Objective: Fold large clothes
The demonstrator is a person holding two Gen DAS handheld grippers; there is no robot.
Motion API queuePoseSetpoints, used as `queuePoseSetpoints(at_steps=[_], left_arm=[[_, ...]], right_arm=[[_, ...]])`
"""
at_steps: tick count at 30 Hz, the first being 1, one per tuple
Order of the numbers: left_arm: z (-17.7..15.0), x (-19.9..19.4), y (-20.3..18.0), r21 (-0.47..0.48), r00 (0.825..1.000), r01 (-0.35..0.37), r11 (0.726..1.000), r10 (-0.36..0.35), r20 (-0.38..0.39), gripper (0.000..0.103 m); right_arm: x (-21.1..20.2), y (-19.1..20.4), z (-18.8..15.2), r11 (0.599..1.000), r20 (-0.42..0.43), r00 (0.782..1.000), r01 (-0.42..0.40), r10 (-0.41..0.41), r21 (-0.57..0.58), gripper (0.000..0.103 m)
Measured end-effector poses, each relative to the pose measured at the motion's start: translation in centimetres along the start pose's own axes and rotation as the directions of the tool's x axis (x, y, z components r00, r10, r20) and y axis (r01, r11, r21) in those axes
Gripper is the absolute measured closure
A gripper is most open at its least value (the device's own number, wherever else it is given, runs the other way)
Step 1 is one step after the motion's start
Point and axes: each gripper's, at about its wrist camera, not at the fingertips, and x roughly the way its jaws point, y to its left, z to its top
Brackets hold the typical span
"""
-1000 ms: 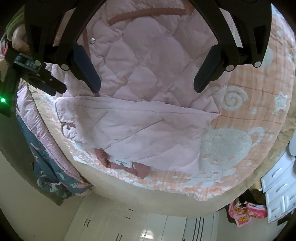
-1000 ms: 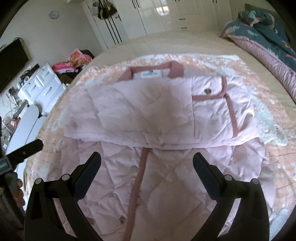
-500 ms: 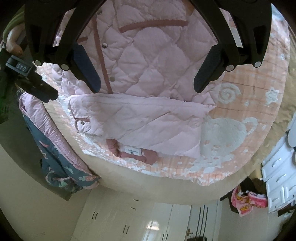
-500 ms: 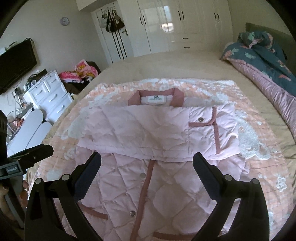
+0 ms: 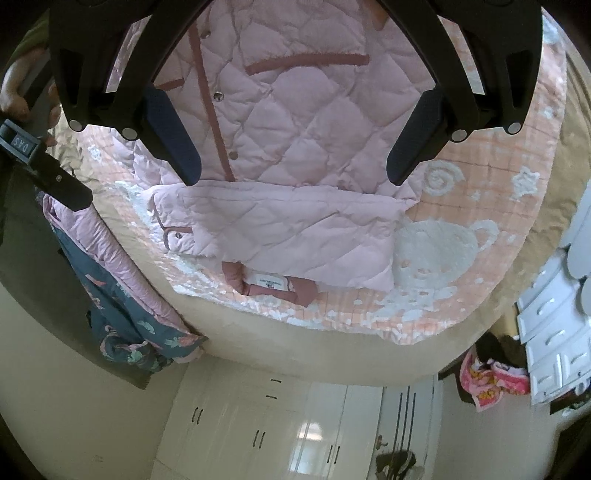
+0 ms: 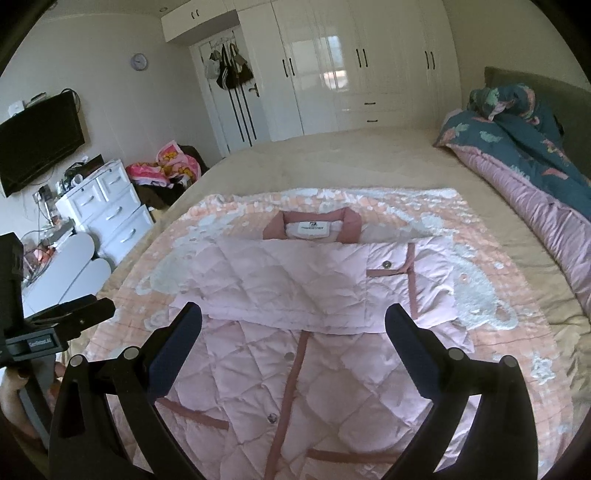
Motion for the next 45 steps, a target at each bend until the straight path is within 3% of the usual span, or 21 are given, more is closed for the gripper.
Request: queuePoseSetpoints(at_steps=[22,45], left_arm=[[-3.0,-4.3,-1.6,0.016,0.997,0.048,0.999,-0.049,0.058,0.009],[-7.6,-4.9,-2.1,0.026,0.998,0.024,0.999,-0.025,0.049,0.009]], right_arm=[[-6.3,-0.1,-2.2,0.997,0.098,0.994,0.059,-0.053,-0.057,0.004],[-7.7,-1.2,-6.6,0.999,0.065,0.998,0.031,-0.029,-0.037,0.004]])
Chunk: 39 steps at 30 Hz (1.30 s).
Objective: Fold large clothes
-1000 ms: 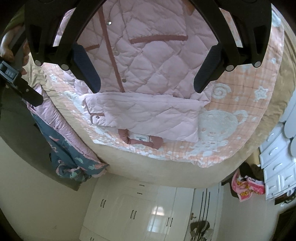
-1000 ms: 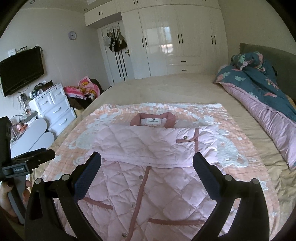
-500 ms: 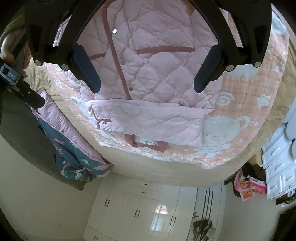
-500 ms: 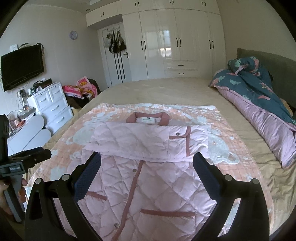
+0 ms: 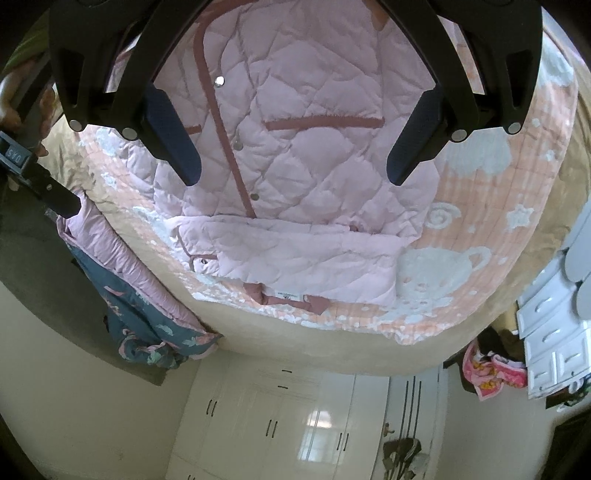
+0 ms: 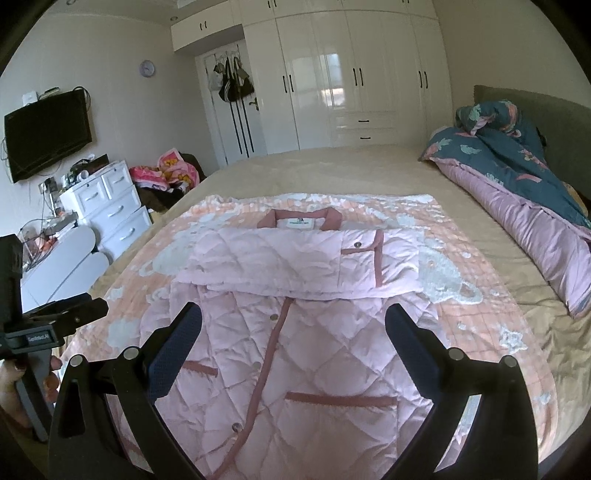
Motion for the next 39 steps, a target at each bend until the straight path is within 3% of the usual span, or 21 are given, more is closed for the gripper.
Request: queuePoseSetpoints(at_steps=[28,39], left_arm=[[-5.3,3.0,2.9,-0.008,0.992,-0.085,0.996,0.084,-0.096,0.009],[-7.6,3.7,5.2,-0.027,0.983,-0.122,0.992,0.117,-0.143,0.009]], right_arm=[[2.1,-1.9,-5.2,1.000,-0.123,0.992,0.025,-0.023,0.011,0.004],[2.3,-5.2,-8.3,0.995,-0.188,0.979,0.089,-0.080,0.036,0.004]])
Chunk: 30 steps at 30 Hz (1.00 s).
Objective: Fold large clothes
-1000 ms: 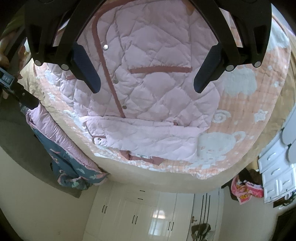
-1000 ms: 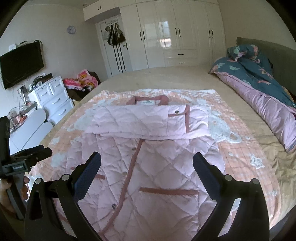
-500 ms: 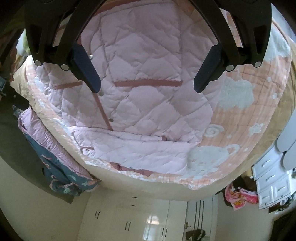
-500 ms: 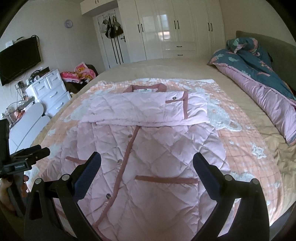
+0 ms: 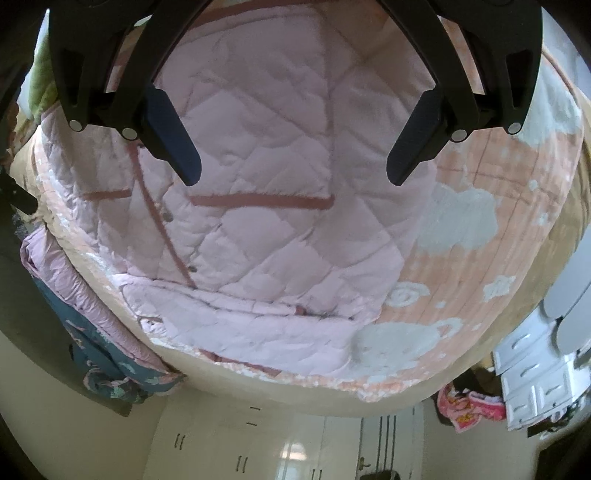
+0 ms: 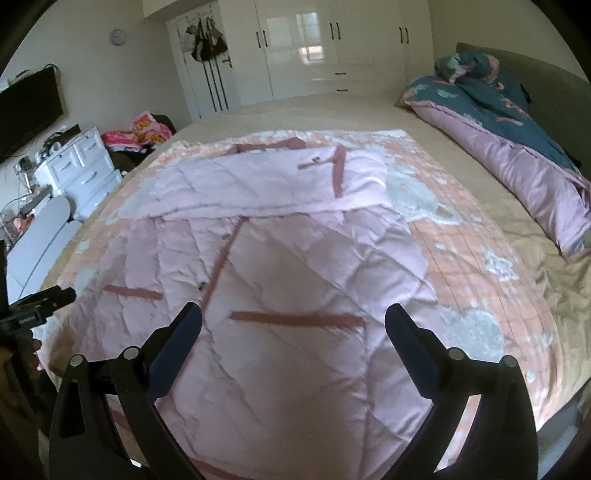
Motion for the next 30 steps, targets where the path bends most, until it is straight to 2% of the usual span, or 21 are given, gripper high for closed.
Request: queuePoseSetpoints(at_steps=[19,30], left_arm=[[-4.4,0.6,4.7,-0.044,0.994,-0.086,0.995,0.083,-0.077,0.009],[-7.1,0.1,6.7,-0.079,0.989,-0.093,0.993,0.083,-0.120,0.009]], right_arm=[[0.4,-7.1,-6.2,0.989,-0.124,0.989,0.100,-0.087,0.107,0.004],[0.3,-10.0,-9.3,0.978,-0.186,0.978,0.125,-0.093,0.165,0.004]])
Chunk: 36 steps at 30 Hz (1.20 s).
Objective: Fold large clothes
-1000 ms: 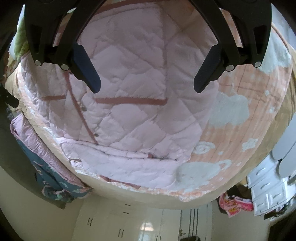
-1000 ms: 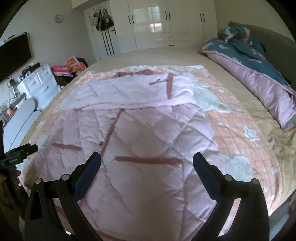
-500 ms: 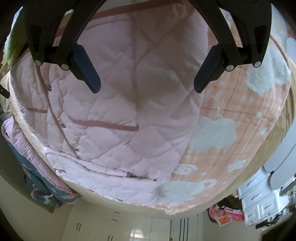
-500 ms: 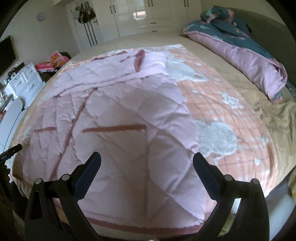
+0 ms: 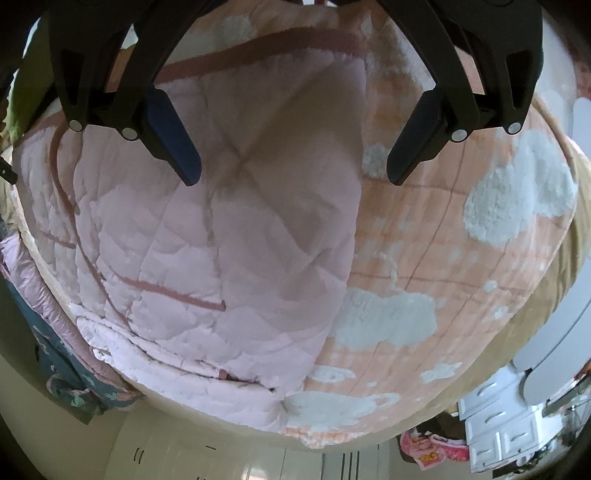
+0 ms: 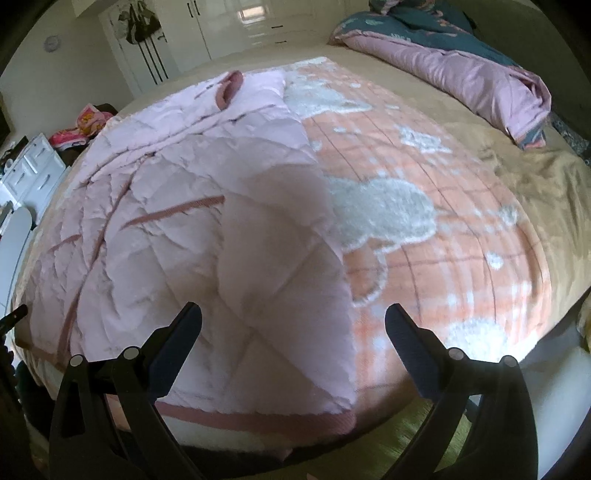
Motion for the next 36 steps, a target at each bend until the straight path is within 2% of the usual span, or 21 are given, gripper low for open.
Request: queuePoseSetpoints(at_steps=[5,15,26,30,31,33,36], left_arm=[[-1.3,0.5,-0.2,0.001,0.999,0.023,1.000,-0.023,-0.040,0.009],[-2.2,1.1,-1.0,0.004,0.998,0.026,1.000,-0.026,-0.050,0.009],[-2.4,1.3,-0.8,-0.012,0.998,0.039,0.999,-0.039,-0.048,0.009],[-2.4,1.3,-0.7,-0.020,0.998,0.045,0.999,-0.046,-0.047,0.009],[-2.4,1.3,-0.7,-0.020,0.998,0.045,0.999,-0.046,-0.047,0.009],[-2.4,1.3,-0.7,-0.020,0.998,0.046,0.999,-0.047,-0.047,0.009],[-2.3,1.5,-0.7,-0.021,0.998,0.048,0.999,-0.049,-0.046,0.009]], right_arm=[[0.3,-0.6,-1.0,1.000,-0.031,0.999,-0.016,0.016,0.012,0.004],[1.3,-1.0,-2.7,0.992,-0.087,0.990,-0.106,0.111,0.062,0.004],[1.5,-0.3,-3.5,0.981,-0.085,0.979,-0.182,0.188,0.069,0.004],[1.3,0.4,-3.6,0.976,-0.081,0.973,-0.213,0.216,0.046,0.020],[1.1,0.3,-3.6,0.972,-0.075,0.969,-0.231,0.234,0.049,0.032],[0.7,0.2,-3.4,0.953,-0.057,0.953,-0.292,0.297,0.074,0.045],[0.6,0.2,-3.1,0.945,-0.040,0.945,-0.320,0.324,0.073,0.046]])
